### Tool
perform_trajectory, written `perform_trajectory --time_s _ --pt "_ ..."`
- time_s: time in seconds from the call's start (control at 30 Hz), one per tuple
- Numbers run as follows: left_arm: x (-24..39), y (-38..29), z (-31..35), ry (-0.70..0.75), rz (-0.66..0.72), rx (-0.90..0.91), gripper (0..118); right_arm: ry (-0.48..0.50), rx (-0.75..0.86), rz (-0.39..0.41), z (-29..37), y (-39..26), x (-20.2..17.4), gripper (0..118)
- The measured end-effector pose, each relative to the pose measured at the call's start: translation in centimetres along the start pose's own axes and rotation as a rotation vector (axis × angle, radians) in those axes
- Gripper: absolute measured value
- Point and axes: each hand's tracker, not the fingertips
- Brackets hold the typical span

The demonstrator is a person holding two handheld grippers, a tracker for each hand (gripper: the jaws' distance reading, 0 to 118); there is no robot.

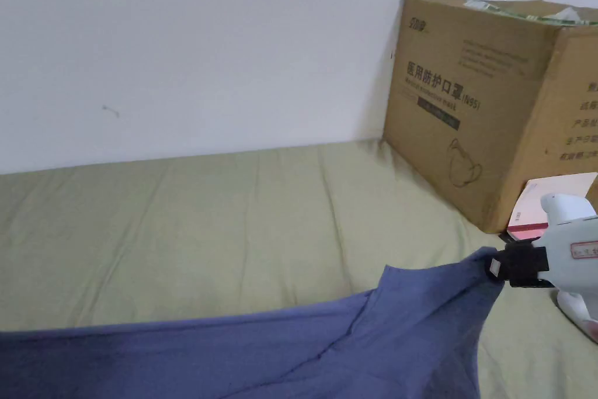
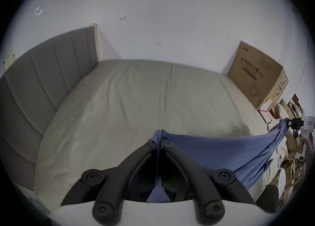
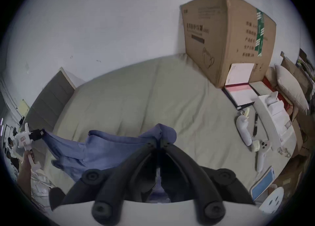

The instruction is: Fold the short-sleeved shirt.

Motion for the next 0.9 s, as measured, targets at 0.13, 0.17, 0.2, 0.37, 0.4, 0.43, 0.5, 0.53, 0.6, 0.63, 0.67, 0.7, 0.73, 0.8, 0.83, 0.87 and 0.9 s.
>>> perform_trajectory --time_s 0.13,0.17,0.2,0.37,0.4,0.43,0.5,0.53,0.6,0.63,0.67,0.7,0.73,0.8,0.83,0.87,0.9 --pt "0.9 2.8 3.6 -0.011 -0.025 0.087 3 0.017 0.071 -0.011 3.2 1.3 -0.5 2" --pt "1.3 3.5 4.4 -0.015 -0.035 0.101 3 0.014 0.084 -0.002 3.9 1.8 -0.7 2" --pt "1.7 4.3 5.2 -0.018 -0.050 0.122 3 0.009 0.110 0.009 4.7 2.5 -1.1 2" --pt "3.3 8.6 8.0 -0.024 -0.098 0.191 3 -0.002 0.191 0.045 7.4 6.6 -2.3 2" --pt "3.4 9.5 8.4 -0.028 -0.097 0.204 3 -0.002 0.208 0.048 7.6 7.5 -2.2 2" --pt "3.5 10.4 8.8 -0.033 -0.094 0.217 3 -0.004 0.220 0.052 7.9 8.5 -2.4 2" --pt "3.7 11.9 9.0 -0.035 -0.090 0.238 3 -0.004 0.238 0.049 8.2 10.2 -2.6 2" --pt "4.0 12.6 9.1 -0.034 -0.094 0.255 3 -0.005 0.253 0.048 8.0 11.0 -2.7 2" --pt "4.6 13.9 9.0 -0.031 -0.104 0.276 3 -0.024 0.267 0.066 7.7 12.7 -3.2 2" --pt "4.8 14.6 8.8 -0.034 -0.103 0.288 3 -0.032 0.272 0.071 7.4 13.6 -3.4 2" --pt "5.0 15.2 8.5 -0.033 -0.100 0.297 3 -0.034 0.270 0.074 6.8 14.3 -3.6 2" --pt "5.2 15.8 8.2 -0.025 -0.096 0.307 3 -0.043 0.275 0.079 6.3 15.2 -3.8 2" --pt "5.3 16.5 7.8 -0.021 -0.090 0.322 3 -0.055 0.290 0.084 5.8 15.9 -4.0 2" --pt "5.6 17.3 7.3 -0.027 -0.083 0.360 3 -0.083 0.319 0.103 4.9 17.2 -4.5 2" --pt "5.8 17.6 7.0 -0.025 -0.083 0.378 3 -0.086 0.336 0.103 4.5 17.7 -4.7 2" --pt "6.0 18.0 6.7 -0.018 -0.085 0.397 3 -0.080 0.360 0.102 4.0 18.1 -4.9 2" --pt "6.1 18.2 6.3 -0.009 -0.083 0.420 3 -0.079 0.367 0.101 3.5 18.5 -5.0 2"
